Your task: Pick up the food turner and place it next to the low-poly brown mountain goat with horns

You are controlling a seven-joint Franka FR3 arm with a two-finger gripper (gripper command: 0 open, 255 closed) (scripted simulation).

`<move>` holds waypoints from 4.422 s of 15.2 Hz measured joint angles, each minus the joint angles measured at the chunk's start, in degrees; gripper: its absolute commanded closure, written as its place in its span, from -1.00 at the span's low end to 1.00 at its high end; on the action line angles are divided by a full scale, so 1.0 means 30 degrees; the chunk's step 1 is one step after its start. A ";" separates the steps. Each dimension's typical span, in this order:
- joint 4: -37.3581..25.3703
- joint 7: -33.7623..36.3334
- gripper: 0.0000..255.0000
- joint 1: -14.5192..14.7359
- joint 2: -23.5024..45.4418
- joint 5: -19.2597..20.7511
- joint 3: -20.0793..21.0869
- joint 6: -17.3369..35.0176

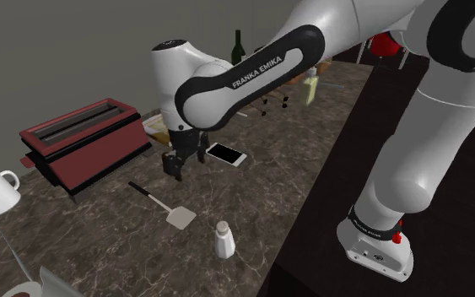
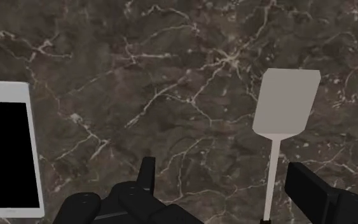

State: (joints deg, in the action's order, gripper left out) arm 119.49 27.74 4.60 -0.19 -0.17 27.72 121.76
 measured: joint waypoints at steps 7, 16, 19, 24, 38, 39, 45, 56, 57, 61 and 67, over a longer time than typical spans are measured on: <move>-0.5000 0.3324 -1.00 0.1671 0.5580 0.3657 0.0253 -0.0027; -0.7096 0.4601 -1.00 0.2902 0.8755 0.5479 -0.0323 0.0739; -0.6959 0.4733 -1.00 0.2978 0.9076 0.5670 -0.0427 0.1164; -0.6946 0.4759 -1.00 0.2996 0.9130 0.5704 -0.0444 0.1236; -0.7103 0.4643 1.00 0.2933 0.8855 0.5536 -0.0352 0.0837; -0.7225 0.4596 1.00 0.2922 0.8745 0.5460 -0.0307 0.0618; -0.8126 0.4338 1.00 0.2893 0.8303 0.5119 -0.0125 -0.0666; -0.9497 0.3898 1.00 0.2776 0.7289 0.4481 0.0182 -0.2934; -0.9763 0.3798 1.00 0.2748 0.7245 0.4431 0.0189 -0.3226; -1.0781 0.3742 1.00 0.2873 0.7238 0.4371 0.0243 -0.4241; -1.1950 0.3524 1.00 0.2888 0.6982 0.4187 0.0318 -0.5623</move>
State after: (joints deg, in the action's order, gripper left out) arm 83.64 38.31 13.26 20.75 12.40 28.68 104.89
